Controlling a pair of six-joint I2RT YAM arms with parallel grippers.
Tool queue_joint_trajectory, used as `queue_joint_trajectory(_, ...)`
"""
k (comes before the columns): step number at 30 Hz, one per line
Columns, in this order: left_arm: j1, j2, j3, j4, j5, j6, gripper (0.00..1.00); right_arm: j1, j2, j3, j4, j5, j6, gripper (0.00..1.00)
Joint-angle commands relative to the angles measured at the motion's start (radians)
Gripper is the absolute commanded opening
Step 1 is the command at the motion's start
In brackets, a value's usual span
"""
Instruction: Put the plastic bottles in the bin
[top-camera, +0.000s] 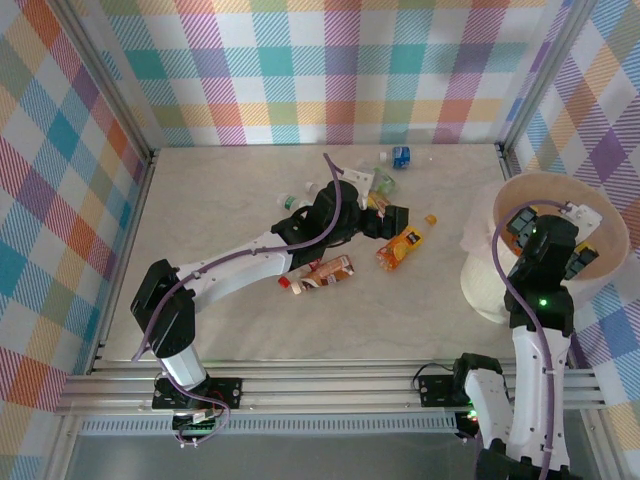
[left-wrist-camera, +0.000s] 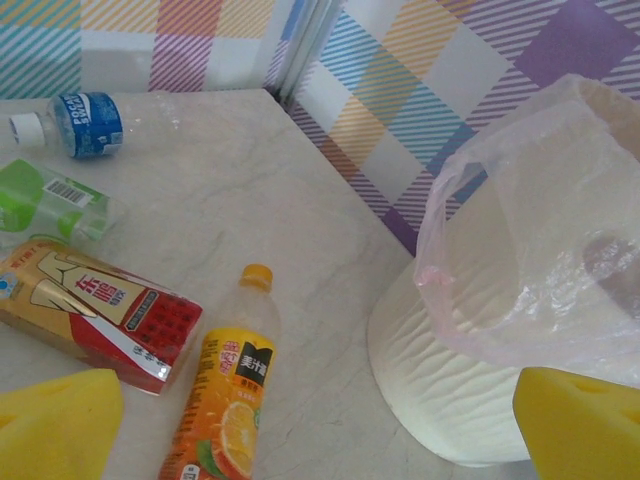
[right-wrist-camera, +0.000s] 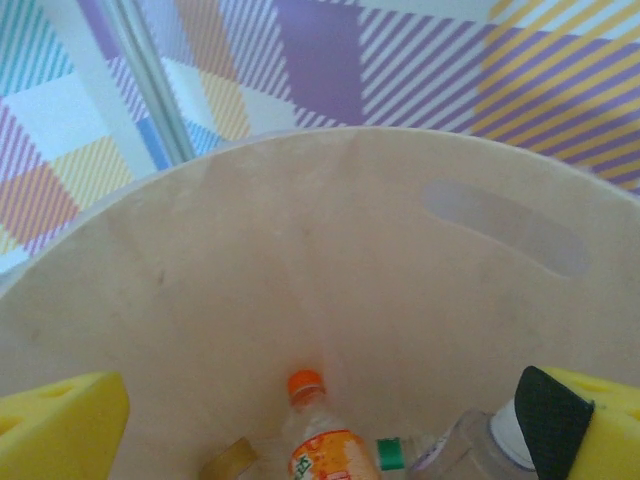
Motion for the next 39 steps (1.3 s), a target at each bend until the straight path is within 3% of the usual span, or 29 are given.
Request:
queue_joint_trajectory(1,-0.002,0.000,0.018,-0.011,-0.054,-0.004,1.00,-0.004,0.000,0.059,0.026,-0.138,-0.025,1.00)
queue_joint_trajectory(3,-0.002,0.003,0.017,-0.010,-0.068,-0.006,1.00,-0.004,0.001,0.074,0.023,-0.211,-0.030,1.00)
queue_joint_trajectory(11,0.002,-0.001,-0.015,0.002,-0.118,-0.045,1.00,0.003,0.042,0.097,0.071,-0.700,-0.038,1.00)
queue_joint_trajectory(15,0.010,-0.008,-0.028,-0.016,-0.140,-0.070,1.00,0.064,0.070,0.104,0.096,-0.826,-0.044,1.00)
queue_joint_trajectory(24,0.036,-0.054,-0.097,-0.048,-0.171,-0.150,1.00,0.392,0.171,0.123,0.118,-0.727,-0.154,1.00)
queue_joint_trajectory(33,0.061,-0.174,-0.212,-0.172,-0.292,-0.219,1.00,0.538,0.321,0.112,0.208,-0.744,-0.121,1.00)
queue_joint_trajectory(39,0.062,-0.206,-0.243,-0.290,-0.340,-0.256,1.00,0.579,0.365,0.052,0.308,-0.741,-0.085,1.00)
